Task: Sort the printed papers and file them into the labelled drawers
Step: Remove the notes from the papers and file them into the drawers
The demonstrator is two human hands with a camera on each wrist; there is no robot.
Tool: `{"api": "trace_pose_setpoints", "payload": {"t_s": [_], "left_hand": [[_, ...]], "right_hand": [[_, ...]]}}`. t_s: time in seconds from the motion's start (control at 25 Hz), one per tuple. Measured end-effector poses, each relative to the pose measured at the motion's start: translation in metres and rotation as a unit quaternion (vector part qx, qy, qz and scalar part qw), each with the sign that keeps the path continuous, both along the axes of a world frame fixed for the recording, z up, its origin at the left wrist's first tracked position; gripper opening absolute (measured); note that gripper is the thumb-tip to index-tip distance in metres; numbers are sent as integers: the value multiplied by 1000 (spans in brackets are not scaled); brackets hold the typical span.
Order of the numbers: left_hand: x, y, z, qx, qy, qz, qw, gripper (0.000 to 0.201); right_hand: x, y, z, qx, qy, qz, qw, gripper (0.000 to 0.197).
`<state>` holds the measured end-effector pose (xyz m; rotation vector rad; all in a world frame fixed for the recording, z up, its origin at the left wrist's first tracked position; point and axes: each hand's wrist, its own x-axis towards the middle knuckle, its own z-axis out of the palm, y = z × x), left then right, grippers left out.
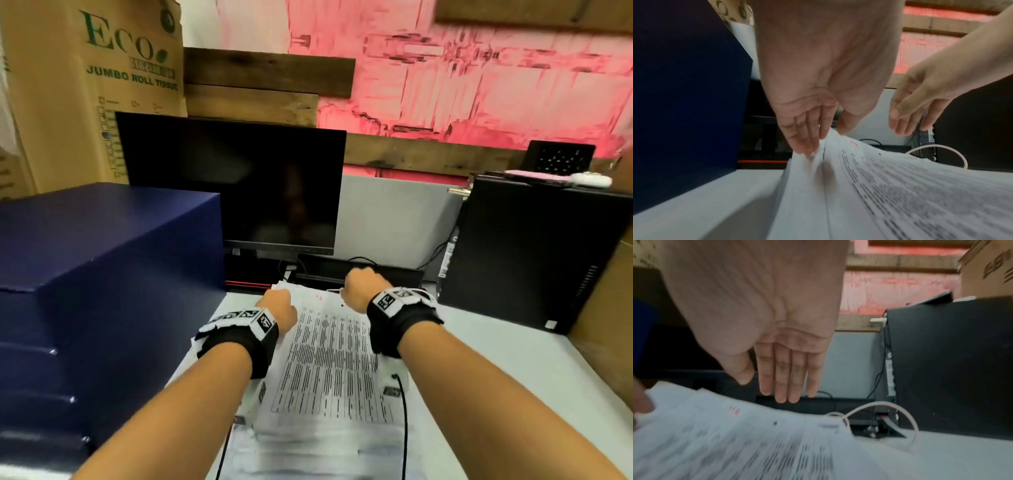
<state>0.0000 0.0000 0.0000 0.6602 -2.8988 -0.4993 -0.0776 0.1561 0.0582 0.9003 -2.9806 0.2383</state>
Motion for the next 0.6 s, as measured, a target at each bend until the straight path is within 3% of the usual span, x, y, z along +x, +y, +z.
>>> {"api": "trace_pose_setpoints", "payload": {"t_s": [0.16, 0.24, 0.4, 0.48, 0.6], "left_hand": [[-12, 4, -25, 10, -6, -6, 1000, 25], [-15, 3, -29, 19, 2, -1, 1000, 26], [-12, 2, -33, 47, 30, 13, 998, 22], [-7, 3, -34, 57, 25, 21, 998, 10], [-2, 7, -32, 74, 21, 23, 997, 26]], "right_hand": [[0, -13, -47, 88, -88, 48, 991, 31], [2, -14, -60, 88, -94, 55, 990, 21], [1, -15, -72, 69, -98, 54, 991, 20], [1, -15, -77, 53, -102, 47, 992, 34], [4, -15, -83, 14, -100, 34, 994, 59]]}}
